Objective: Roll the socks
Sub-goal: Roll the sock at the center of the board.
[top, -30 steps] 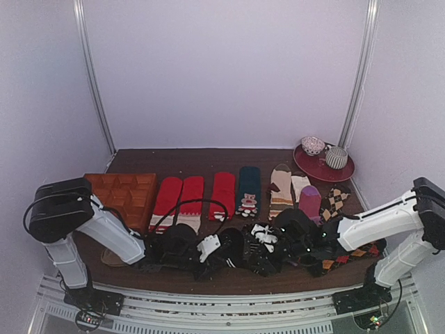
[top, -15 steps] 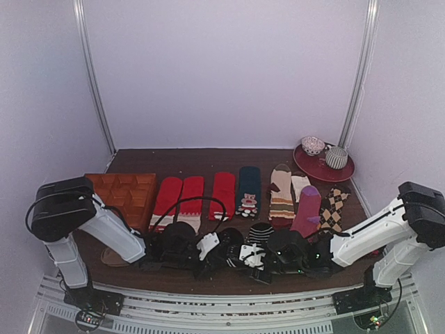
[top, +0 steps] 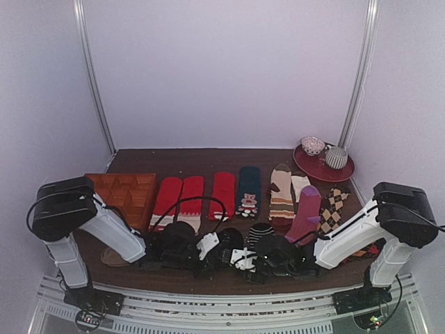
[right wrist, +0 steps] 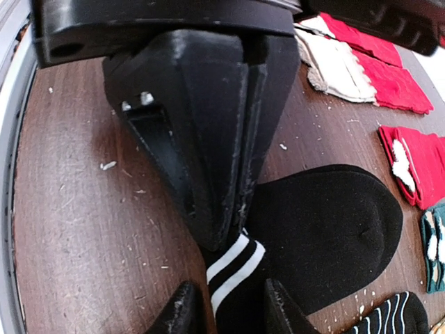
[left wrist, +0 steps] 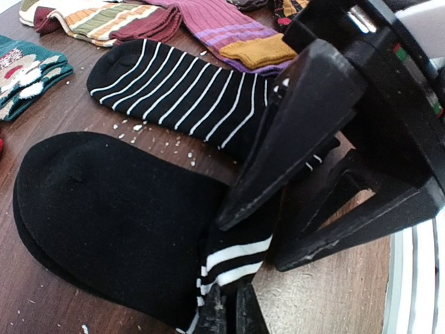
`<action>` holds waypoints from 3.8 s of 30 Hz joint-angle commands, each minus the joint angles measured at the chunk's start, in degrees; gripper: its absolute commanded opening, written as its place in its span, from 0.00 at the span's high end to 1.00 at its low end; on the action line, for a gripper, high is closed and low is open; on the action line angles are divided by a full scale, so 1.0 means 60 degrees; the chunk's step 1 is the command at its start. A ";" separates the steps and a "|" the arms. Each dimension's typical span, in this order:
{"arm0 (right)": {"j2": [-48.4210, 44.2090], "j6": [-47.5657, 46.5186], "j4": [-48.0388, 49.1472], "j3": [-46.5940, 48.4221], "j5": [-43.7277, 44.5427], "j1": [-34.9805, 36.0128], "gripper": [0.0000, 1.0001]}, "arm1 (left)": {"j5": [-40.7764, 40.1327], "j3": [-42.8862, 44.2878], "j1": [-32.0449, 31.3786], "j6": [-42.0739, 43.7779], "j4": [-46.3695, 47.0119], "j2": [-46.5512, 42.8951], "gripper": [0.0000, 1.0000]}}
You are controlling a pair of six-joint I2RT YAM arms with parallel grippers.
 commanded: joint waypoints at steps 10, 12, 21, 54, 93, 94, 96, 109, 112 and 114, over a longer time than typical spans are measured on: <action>0.0486 0.1883 -0.2166 0.0677 -0.0534 -0.0388 0.95 | -0.0593 -0.0681 -0.0044 0.0246 -0.1976 0.0052 0.76; 0.0439 0.2359 -0.2427 0.0671 -0.1126 -0.0540 0.95 | -0.1090 -0.0834 -0.0044 0.0429 -0.1865 -0.0572 0.72; 0.1178 0.4138 -0.4221 0.1481 -0.4381 -0.1428 0.94 | -0.2011 -0.1666 -0.0277 0.2341 -0.0852 -0.3910 0.65; 0.2028 0.4716 -0.5697 0.1677 -0.6884 -0.2568 0.92 | 0.0014 -0.0680 -0.0344 0.3888 0.1097 -0.0488 0.63; -0.3682 0.1426 -0.1050 -0.1298 -0.1364 -0.0671 0.60 | 0.1237 -0.1252 0.0088 0.0315 0.0806 0.1208 1.00; -0.3512 0.1389 -0.1020 -0.1287 -0.1307 -0.0500 0.60 | 0.1245 -0.1258 0.0099 0.0298 0.0822 0.1238 1.00; -0.3087 0.1235 -0.1060 -0.1160 -0.0940 -0.0117 0.62 | 0.1278 -0.1244 0.0110 0.0279 0.0830 0.1286 1.00; -0.1345 0.0708 -0.0361 -0.0477 -0.0211 0.0449 0.64 | 0.1321 -0.1345 0.0161 0.0260 0.0807 0.1337 1.00; -0.1056 0.0633 -0.0103 -0.0417 0.0035 0.0447 0.64 | 0.1334 -0.1347 0.0161 0.0246 0.0832 0.1389 1.00; -0.0857 0.0585 -0.0091 -0.0319 0.0109 0.0448 0.64 | 0.1347 -0.1354 0.0161 0.0245 0.0841 0.1418 1.00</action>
